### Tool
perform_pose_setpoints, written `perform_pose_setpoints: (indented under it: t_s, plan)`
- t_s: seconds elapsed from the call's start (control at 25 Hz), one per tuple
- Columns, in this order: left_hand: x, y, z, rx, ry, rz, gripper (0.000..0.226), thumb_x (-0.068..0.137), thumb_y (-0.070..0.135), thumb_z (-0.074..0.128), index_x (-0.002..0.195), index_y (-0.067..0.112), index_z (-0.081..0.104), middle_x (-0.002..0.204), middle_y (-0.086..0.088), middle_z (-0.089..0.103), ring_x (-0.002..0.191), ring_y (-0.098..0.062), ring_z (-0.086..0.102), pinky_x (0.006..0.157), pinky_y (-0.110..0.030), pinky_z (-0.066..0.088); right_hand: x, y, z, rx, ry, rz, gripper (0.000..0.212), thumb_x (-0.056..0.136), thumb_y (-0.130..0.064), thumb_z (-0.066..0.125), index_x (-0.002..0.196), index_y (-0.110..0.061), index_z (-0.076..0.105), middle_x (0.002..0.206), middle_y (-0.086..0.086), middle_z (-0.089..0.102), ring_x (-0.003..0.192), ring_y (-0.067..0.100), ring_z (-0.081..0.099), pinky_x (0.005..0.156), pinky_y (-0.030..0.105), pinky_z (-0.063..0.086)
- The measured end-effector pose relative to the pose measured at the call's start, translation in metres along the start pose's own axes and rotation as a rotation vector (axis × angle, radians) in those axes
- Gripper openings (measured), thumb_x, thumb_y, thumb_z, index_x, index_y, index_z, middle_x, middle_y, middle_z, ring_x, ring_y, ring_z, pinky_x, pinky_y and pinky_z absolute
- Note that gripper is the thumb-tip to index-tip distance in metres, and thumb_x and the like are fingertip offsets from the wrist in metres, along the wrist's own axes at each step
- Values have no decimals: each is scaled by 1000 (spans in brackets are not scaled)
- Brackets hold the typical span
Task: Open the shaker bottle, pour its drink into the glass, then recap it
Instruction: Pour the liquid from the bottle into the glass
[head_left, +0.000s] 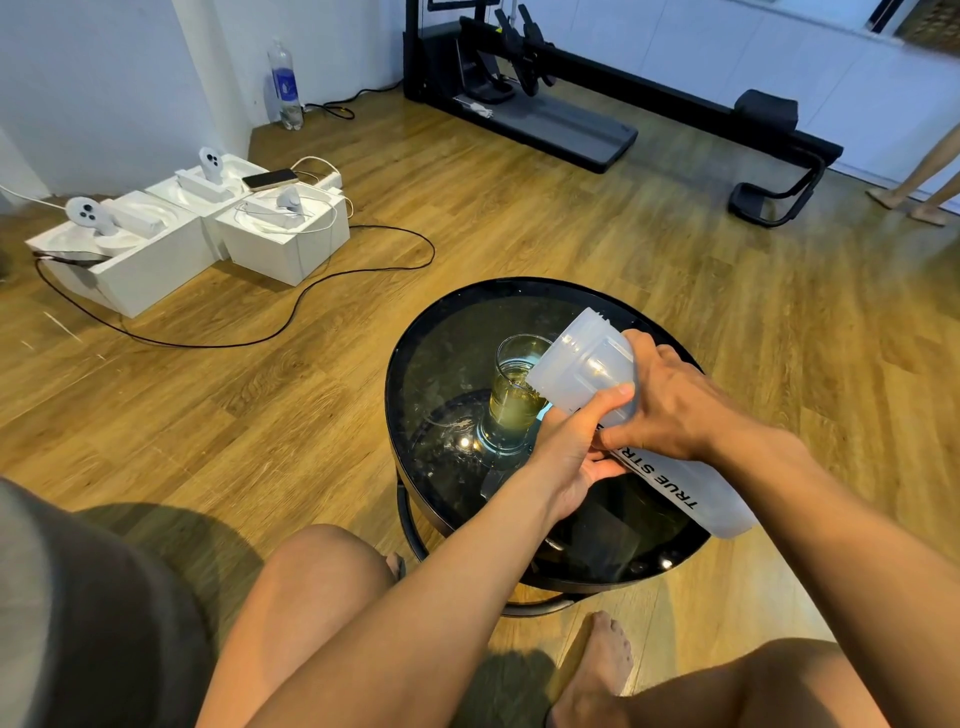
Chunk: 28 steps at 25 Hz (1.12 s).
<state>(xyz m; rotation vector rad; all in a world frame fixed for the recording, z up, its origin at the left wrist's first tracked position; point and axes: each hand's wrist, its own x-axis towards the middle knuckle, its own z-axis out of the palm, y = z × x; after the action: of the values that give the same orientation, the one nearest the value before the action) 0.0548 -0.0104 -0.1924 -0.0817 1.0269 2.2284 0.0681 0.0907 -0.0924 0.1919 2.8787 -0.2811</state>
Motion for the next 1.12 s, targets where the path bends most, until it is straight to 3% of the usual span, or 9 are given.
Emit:
perform_pose_setpoints:
  t_s: [1.12]
  plan:
    - [3, -1, -2, 5, 18, 0, 43, 79, 25, 77, 119, 17, 63, 96, -7, 75, 97, -29, 71, 87, -56, 56, 2, 0, 0, -26, -2, 5, 108, 58, -48, 84, 141, -22, 19, 120, 12, 47, 109, 35, 52, 88, 51, 50]
